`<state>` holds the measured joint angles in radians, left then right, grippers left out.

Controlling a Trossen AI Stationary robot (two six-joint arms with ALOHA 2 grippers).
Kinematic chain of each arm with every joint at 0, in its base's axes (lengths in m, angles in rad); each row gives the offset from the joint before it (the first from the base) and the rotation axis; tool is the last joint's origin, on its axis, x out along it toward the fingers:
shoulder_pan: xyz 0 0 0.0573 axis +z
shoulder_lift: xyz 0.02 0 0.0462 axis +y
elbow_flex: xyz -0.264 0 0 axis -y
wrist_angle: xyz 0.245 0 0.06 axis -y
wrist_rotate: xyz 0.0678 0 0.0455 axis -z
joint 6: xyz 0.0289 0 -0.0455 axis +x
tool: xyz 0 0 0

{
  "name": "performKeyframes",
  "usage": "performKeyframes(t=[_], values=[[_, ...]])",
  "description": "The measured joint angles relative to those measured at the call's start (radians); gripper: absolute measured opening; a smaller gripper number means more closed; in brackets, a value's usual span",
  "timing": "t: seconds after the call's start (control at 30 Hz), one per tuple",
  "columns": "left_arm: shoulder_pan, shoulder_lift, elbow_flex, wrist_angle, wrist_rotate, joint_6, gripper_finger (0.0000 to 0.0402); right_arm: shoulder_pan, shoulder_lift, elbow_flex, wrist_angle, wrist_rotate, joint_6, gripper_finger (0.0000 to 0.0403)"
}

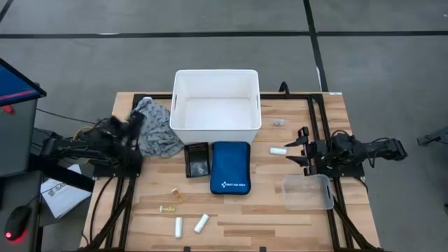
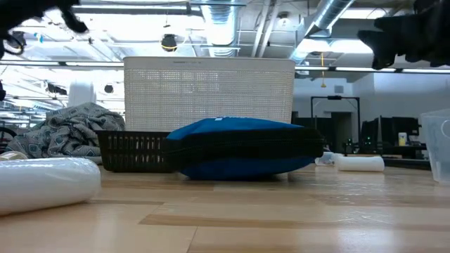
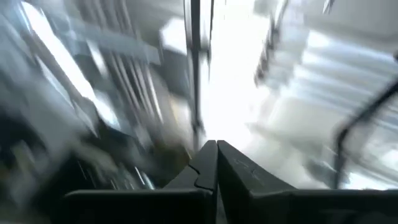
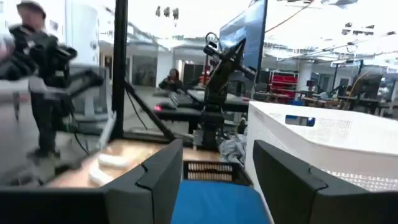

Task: Pick & place medical supplies in basket/bin
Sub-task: Put the gray patient gown into the white laundry basket

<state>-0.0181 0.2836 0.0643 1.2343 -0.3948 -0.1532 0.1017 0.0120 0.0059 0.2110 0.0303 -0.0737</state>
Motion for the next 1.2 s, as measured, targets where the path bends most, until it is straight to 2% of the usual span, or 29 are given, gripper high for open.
performKeyframes(t=[0.13, 0.2, 0.27, 0.33, 0.4, 0.47, 0.57, 0.63, 0.77, 0.97, 1.03, 1.2], values=[[0.008, 0.029, 0.175, -0.022, 0.009, 0.267, 0.0034, 0.0, 0.0, 0.0, 0.104, 0.001, 0.029, 0.0193], [0.008, 0.079, 0.304, -0.116, 0.009, 0.398, 0.0062, 0.0, 0.0, 0.0, 0.169, 0.029, 0.032, 0.0193], [0.008, 0.152, 0.466, -0.303, -0.037, 0.53, 0.0094, 0.0, 0.0, 0.0, 0.238, 0.071, 0.032, 0.0193], [0.008, 0.233, 0.642, -0.6, -0.195, 0.664, 0.0128, 0.0, 0.0, 0.0, 0.313, 0.108, 0.039, 0.0193], [0.01, 0.318, 0.817, -0.932, -0.457, 0.743, 0.0163, 0.0, -0.001, 0.0, 0.381, 0.115, 0.081, 0.0193], [0.032, 0.398, 0.967, -1.204, -0.745, 0.739, 0.0196, 0.0, 0.0, 0.0, 0.426, 0.116, 0.111, 0.0193], [0.082, 0.459, 1.107, -1.442, -1.048, 0.667, 0.0238, 0.0, 0.0, 0.0, 0.47, 0.117, 0.129, 0.0193], [0.102, 0.464, 1.148, -1.457, -1.169, 0.555, 0.0256, 0.002, -0.001, 0.0, 0.49, 0.117, 0.169, 0.0193], [0.109, 0.424, 1.16, -1.365, -1.178, 0.401, 0.0264, 0.001, 0.0, 0.0, 0.483, 0.152, 0.31, 0.0193], [0.109, 0.397, 1.158, -1.264, -1.169, 0.337, 0.0242, 0.002, 0.0, 0.0, 0.481, 0.162, 0.45, 0.0193], [0.109, 0.397, 1.158, -1.259, -1.059, 0.325, 0.0235, 0.002, 0.0, 0.0, 0.482, 0.162, 0.465, 0.0193], [0.108, 0.465, 1.158, -1.239, -0.54, 0.215, 0.0221, 0.002, 0.0, 0.0, 0.489, 0.162, 0.468, 0.0193]])
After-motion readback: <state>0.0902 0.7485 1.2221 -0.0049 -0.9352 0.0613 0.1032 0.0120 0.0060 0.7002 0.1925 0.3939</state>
